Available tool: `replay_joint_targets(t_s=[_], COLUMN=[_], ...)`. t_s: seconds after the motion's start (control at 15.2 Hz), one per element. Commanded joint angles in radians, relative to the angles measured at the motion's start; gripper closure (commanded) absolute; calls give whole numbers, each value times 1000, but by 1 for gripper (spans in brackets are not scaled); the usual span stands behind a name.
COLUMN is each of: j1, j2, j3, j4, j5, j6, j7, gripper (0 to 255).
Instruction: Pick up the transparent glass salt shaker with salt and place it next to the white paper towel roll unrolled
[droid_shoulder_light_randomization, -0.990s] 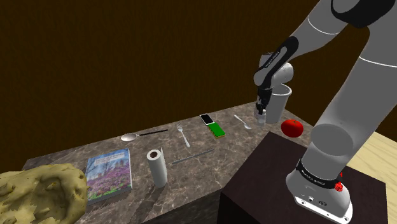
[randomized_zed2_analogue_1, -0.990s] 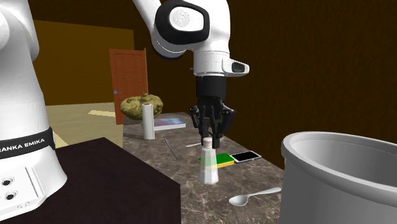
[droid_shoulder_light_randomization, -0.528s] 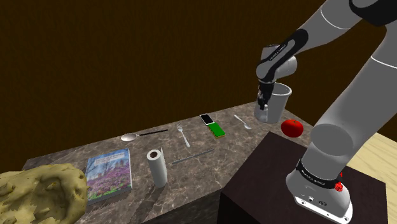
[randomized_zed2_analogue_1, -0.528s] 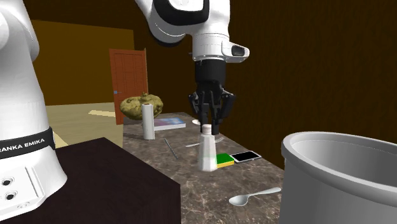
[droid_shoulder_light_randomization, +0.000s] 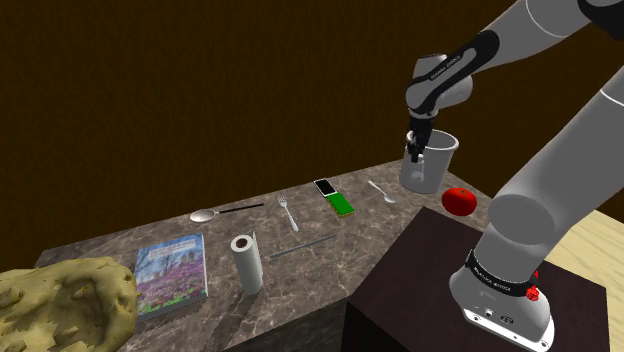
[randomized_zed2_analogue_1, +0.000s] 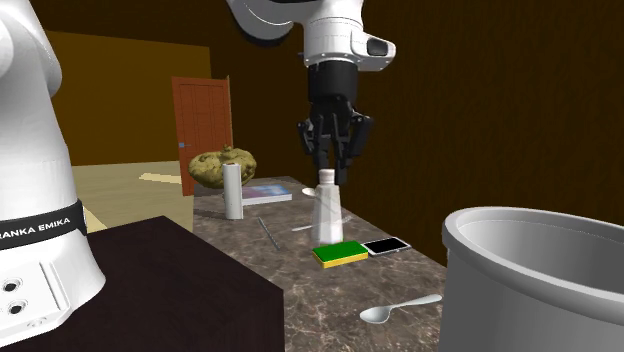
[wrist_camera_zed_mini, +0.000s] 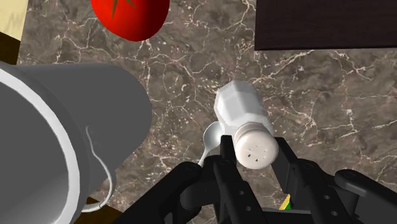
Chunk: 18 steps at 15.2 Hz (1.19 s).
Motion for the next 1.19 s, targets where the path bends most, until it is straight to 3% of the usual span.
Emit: replay_joint_targets(t_s=[0.0,1.12], j1=[-1,6], j2=[-24,-169], j3=[5,57], j4=[8,108], j5=[-4,-4], j6=[-32,-279], j7=[3,26], gripper=[255,255])
